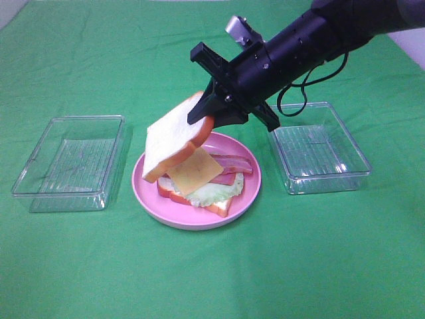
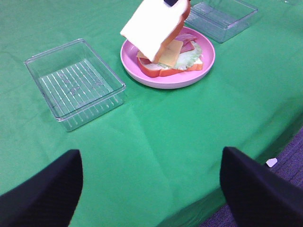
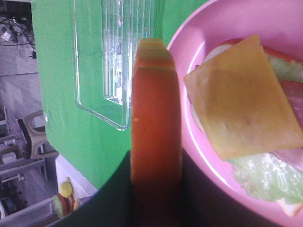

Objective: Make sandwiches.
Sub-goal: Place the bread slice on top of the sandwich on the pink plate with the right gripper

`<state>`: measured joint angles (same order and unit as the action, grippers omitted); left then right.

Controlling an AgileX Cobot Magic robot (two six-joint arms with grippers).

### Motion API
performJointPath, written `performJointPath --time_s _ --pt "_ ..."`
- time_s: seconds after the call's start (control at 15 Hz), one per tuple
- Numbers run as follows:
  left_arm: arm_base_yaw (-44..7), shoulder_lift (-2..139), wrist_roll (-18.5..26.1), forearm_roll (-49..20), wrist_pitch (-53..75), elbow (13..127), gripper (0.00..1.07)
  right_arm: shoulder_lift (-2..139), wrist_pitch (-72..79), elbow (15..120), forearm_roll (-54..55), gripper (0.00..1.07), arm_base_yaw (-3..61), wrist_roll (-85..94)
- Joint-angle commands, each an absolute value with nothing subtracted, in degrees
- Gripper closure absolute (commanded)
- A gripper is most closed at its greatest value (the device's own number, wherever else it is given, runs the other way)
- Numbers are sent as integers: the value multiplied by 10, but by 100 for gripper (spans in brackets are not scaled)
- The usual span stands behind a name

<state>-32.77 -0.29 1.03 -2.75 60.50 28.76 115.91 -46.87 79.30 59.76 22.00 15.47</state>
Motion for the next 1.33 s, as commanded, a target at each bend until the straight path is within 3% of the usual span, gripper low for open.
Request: performJointPath --time_s 0.07,0.53,0.73,1.07,1.13,1.33 --pt "-327 -15 9 -30 599 286 30 1158 -439 761 671 107 221 210" --pt "-327 -15 9 -30 599 286 30 1158 -379 723 681 107 221 187" --pt "-327 -15 9 -30 599 286 30 1158 -381 723 637 90 221 167" --pt "-327 -15 9 -30 599 286 30 1158 -402 723 600 35 221 146" --pt "-327 -15 9 -30 599 286 30 1158 -407 723 586 30 221 146" --pt "-327 -15 9 -30 599 286 30 1158 -449 723 520 30 221 136"
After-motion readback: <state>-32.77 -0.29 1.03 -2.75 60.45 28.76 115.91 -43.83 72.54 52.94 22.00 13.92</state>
